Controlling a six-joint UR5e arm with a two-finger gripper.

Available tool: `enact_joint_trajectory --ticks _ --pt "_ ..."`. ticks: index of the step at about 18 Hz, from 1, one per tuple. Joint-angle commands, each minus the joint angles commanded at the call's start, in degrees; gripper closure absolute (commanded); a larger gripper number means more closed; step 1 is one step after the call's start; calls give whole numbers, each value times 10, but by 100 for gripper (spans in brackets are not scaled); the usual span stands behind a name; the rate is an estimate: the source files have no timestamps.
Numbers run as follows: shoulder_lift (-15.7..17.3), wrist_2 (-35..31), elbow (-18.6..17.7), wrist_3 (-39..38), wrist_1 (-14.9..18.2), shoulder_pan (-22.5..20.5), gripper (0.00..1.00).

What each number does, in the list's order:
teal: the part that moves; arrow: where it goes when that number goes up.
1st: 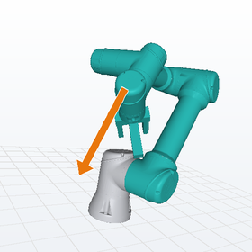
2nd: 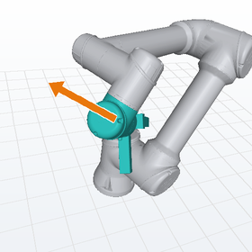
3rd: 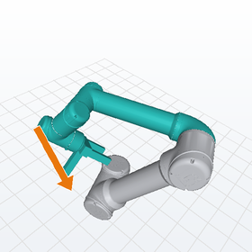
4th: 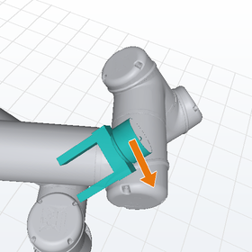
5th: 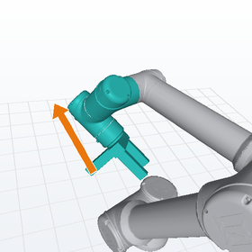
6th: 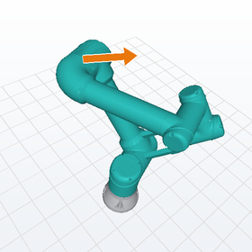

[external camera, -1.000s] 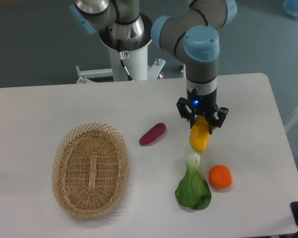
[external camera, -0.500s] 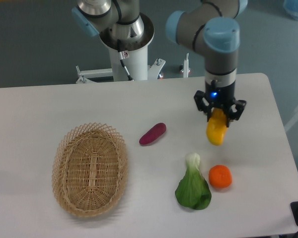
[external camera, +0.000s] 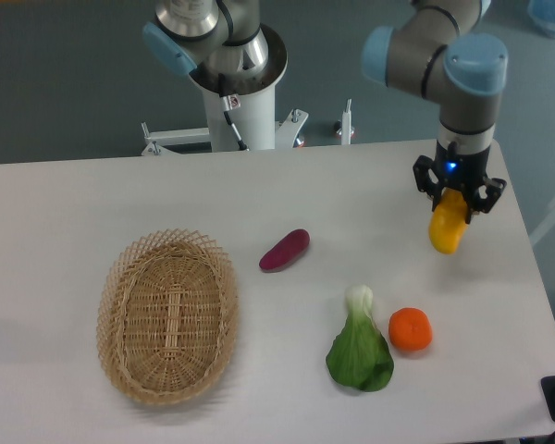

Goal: Place the mango on the table
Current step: 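Lower the mango onto the table and open the gripper, then raise the open gripper up away from the mango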

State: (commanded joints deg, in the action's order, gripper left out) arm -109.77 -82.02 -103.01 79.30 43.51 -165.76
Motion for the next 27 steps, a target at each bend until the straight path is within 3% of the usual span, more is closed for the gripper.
enact_joint_trajectory --ticks 10,11,12,13,14,27 --pt "-33 5 -26 -27 -5 1 54" --pt "-33 5 -27 -26 -5 1 48" --pt "-33 5 -27 -24 -6 1 35" --pt "-33 5 -26 -20 -6 1 9" --pt "-34 5 -24 -21 -7 1 0" --pt "-14 5 -16 -14 -5 -9 0"
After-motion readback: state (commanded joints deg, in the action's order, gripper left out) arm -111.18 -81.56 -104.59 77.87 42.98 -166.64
